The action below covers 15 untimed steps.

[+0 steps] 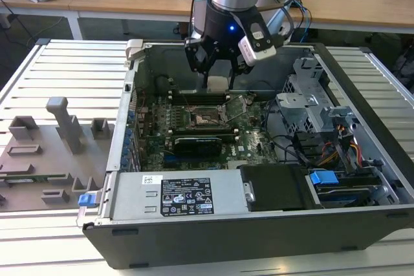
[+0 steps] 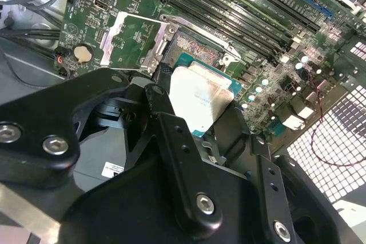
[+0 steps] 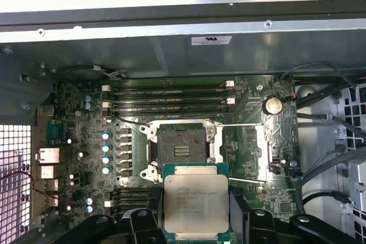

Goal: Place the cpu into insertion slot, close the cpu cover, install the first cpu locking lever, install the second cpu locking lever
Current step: 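Place the cpu into insertion slot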

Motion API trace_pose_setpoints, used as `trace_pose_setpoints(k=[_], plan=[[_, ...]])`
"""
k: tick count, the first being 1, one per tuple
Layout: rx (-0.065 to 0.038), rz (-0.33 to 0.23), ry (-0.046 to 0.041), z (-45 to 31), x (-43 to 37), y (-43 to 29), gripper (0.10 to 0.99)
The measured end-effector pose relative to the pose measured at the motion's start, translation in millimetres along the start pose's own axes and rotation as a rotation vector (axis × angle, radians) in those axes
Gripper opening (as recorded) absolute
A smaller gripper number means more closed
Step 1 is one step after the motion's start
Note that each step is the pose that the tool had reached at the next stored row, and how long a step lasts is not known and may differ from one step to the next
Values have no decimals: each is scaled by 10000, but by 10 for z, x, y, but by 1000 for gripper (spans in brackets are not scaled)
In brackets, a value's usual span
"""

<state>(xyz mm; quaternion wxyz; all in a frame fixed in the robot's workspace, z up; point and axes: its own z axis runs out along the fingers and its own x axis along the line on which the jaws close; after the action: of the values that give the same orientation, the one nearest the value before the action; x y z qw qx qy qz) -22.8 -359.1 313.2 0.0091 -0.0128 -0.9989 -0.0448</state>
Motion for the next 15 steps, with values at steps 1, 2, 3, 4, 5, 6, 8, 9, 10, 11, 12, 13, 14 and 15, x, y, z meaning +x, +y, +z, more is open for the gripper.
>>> trace_pose_setpoints(k=[1, 2, 3, 4, 5, 6, 8, 9, 10, 11, 12, 13, 14, 15], plan=[[1, 0, -1, 5, 0, -1, 541], [1, 0, 0, 10, 0, -1, 541], [1, 0, 0, 13, 0, -1, 541], [1, 1, -1, 16, 0, -1, 541], [0, 0, -1, 20, 0, -2, 541], [0, 0, 0, 32, -1, -3, 541], [1, 0, 0, 56, -1, -5, 541], [1, 0, 0, 62, -1, -5, 541], [1, 0, 0, 65, -1, -6, 541], [1, 0, 0, 71, -1, -6, 541], [1, 0, 0, 77, -2, -7, 541], [1, 0, 0, 84, -2, -8, 541], [1, 0, 0, 92, -2, -9, 541], [1, 0, 0, 100, -2, -9, 541]])
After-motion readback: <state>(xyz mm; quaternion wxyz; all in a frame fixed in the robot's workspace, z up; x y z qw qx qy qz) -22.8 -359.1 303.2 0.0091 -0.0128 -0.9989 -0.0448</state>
